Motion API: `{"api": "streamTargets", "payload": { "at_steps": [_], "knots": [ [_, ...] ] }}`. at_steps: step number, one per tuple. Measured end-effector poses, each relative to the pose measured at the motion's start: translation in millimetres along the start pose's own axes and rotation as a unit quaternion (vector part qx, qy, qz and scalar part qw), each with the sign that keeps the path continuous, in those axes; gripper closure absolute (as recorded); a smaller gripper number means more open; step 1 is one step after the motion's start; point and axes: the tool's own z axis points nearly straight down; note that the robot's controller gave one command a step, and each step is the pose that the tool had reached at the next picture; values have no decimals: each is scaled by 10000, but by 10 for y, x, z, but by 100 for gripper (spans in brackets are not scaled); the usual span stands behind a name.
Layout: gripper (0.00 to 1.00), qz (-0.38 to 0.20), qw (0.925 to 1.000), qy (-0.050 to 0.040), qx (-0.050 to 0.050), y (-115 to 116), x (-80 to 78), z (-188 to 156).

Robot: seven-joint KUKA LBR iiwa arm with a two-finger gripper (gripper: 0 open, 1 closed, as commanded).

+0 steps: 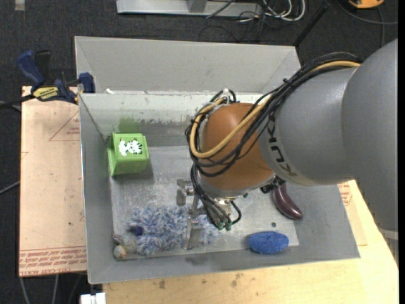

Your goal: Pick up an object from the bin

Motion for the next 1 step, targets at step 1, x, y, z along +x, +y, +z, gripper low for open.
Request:
{"api": "streamTargets", "payload": {
  "at_steps": [1],
  "knots": [
    [0,14,10000,-38,-6,-5,-20,-42]
  ]
}}
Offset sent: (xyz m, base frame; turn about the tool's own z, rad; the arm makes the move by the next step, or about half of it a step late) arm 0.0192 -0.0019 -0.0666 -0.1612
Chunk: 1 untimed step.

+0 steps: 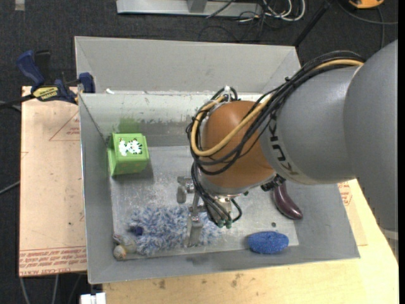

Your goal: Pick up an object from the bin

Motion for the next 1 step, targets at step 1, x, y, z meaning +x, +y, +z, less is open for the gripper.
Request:
{"api": "streamTargets", "payload": {
  "at_steps": [1],
  "knots": [
    [100,-811,9967,21,-2,-2,-168,697]
  ]
}}
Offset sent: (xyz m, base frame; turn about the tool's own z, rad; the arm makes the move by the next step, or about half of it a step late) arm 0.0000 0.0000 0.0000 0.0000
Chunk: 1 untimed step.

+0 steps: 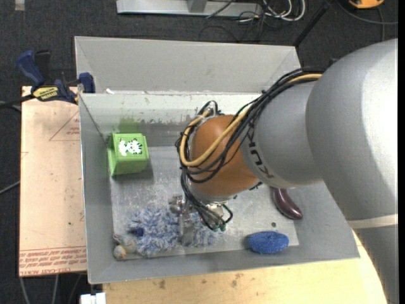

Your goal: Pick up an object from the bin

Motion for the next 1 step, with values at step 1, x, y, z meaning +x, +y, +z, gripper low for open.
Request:
{"api": "streamTargets", "payload": {
  "at_steps": [1],
  "knots": [
    [100,1,10000,0,-1,0,0,0]
  ]
}}
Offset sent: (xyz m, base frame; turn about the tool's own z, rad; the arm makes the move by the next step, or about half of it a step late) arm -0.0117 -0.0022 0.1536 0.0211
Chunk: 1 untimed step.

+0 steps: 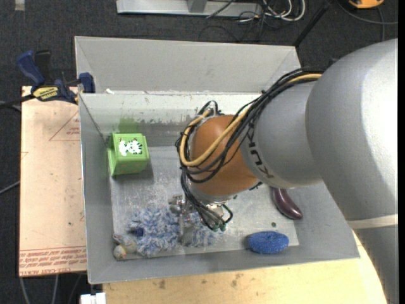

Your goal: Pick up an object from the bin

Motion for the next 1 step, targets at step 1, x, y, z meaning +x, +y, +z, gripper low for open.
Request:
{"api": "streamTargets", "payload": {
  "at_steps": [1],
  "knots": [
    [100,103,9999,-43,5,6,113,-1541]
  ]
}}
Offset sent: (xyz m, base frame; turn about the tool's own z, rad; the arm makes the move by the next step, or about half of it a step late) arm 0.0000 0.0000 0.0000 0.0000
